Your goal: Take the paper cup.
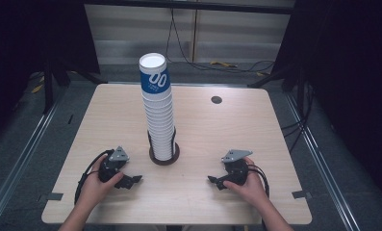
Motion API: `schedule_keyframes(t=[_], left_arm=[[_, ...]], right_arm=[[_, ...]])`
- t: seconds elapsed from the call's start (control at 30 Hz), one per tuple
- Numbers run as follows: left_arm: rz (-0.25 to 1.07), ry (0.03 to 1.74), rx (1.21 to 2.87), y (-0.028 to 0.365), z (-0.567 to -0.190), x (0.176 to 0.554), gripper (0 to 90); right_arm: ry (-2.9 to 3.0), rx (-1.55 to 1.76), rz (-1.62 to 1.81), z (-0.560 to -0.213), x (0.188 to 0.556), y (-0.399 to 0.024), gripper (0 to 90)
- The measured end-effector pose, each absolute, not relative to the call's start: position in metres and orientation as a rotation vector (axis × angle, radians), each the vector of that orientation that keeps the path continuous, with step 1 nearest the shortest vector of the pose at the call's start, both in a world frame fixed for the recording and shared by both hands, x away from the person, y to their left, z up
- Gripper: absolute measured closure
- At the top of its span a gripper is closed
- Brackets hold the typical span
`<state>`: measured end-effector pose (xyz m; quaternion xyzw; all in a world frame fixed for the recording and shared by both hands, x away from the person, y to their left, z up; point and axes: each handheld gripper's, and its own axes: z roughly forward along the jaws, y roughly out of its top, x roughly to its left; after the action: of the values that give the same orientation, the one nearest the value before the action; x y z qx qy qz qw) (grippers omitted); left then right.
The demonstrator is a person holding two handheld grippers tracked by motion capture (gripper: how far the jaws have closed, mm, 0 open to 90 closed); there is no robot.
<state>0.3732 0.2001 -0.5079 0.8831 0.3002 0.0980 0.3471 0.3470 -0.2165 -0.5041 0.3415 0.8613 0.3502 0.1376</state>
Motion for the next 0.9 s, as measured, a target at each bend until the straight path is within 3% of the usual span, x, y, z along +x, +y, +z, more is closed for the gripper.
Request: schedule_keyframes(t=[0.23, 0.33, 0.9], left_arm=[[0.243, 0.801, 2.311, 0.204, -0.505, 0.371, 10.4], [0.245, 0.805, 2.309, 0.208, -0.504, 0.371, 15.6], [0.179, 0.819, 2.23, 0.216, -0.481, 0.375, 15.9]], right_arm=[[2.548, 1.013, 0.919, -0.498, 0.352, -0.211, 8.0], [2.568, 1.019, 0.883, -0.495, 0.354, -0.209, 10.4], [2.631, 0.919, 1.039, -0.46, 0.361, -0.194, 16.7]])
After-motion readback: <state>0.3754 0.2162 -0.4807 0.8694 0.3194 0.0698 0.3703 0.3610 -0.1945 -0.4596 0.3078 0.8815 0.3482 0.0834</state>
